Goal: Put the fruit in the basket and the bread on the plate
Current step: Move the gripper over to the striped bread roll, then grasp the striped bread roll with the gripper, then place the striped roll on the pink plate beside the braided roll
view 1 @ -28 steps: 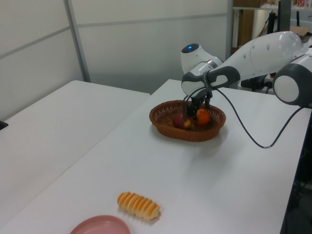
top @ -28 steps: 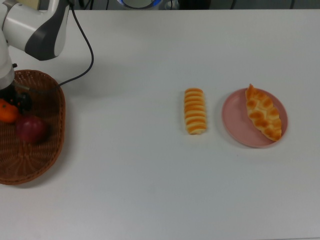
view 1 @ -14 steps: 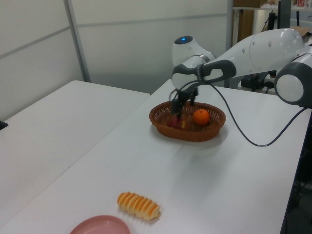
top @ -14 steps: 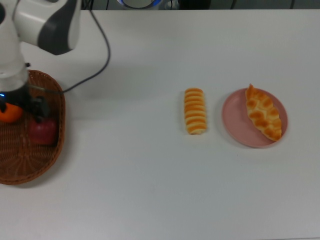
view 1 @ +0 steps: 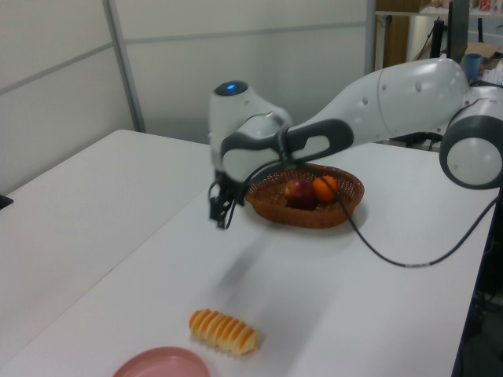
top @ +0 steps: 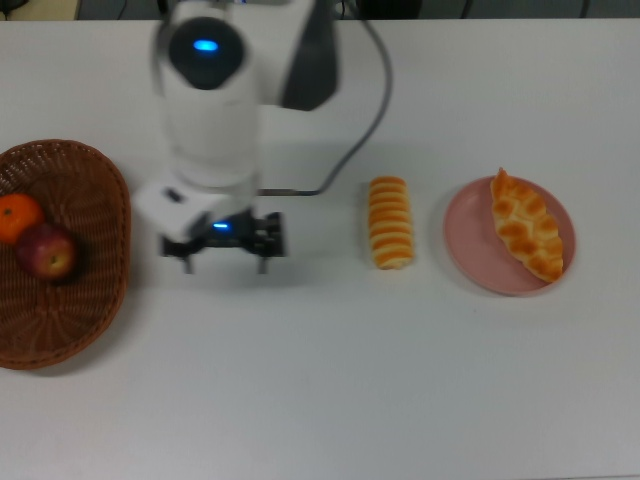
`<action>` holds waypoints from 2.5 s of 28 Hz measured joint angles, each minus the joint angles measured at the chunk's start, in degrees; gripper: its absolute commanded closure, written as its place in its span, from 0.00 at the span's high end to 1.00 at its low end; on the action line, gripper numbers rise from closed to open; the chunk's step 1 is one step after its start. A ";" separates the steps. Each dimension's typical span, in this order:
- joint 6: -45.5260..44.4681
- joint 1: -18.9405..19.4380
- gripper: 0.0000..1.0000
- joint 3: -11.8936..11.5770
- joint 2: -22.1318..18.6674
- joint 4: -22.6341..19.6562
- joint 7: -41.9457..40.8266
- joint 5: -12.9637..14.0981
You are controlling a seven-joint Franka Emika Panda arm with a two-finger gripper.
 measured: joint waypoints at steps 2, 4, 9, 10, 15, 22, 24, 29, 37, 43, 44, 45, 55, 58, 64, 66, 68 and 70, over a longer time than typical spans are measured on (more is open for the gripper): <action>-0.31 2.50 1.00 0.03 0.02 -0.39 1.14 0.00; -1.68 5.61 1.00 0.05 0.06 -0.80 2.70 0.00; -10.39 11.69 1.00 0.03 0.08 -0.95 4.71 0.00; -11.82 12.51 1.00 0.03 0.06 -0.95 4.85 0.00; -18.43 16.33 1.00 0.02 0.03 -0.99 4.89 0.00; -20.75 19.95 1.00 -0.01 0.16 -1.89 4.89 -0.40; -21.34 20.67 1.00 -0.01 0.29 -2.11 4.89 -0.68; -22.48 22.46 0.83 -0.02 0.53 -2.97 4.89 -1.57; -22.54 23.24 0.58 -0.22 1.13 -3.92 4.89 -3.79; -22.54 23.18 0.12 -0.47 2.18 -4.12 4.89 -6.76; -22.54 23.18 0.00 -0.47 2.23 -4.12 4.89 -6.90; -22.54 23.20 0.00 -0.47 2.23 -4.12 4.89 -6.93; -22.54 23.20 0.00 -0.47 2.16 -3.90 6.24 -6.93; -22.54 23.20 0.00 -0.49 2.10 -3.80 6.43 -6.93; -22.54 23.19 0.00 -0.53 1.23 -2.35 6.90 -6.95; -22.54 23.21 0.00 -0.52 0.54 -1.56 6.91 -6.95; -22.54 23.25 0.00 -0.43 -0.33 -0.80 6.91 -6.95; -22.54 23.28 0.00 0.30 -1.37 -0.20 6.91 -6.95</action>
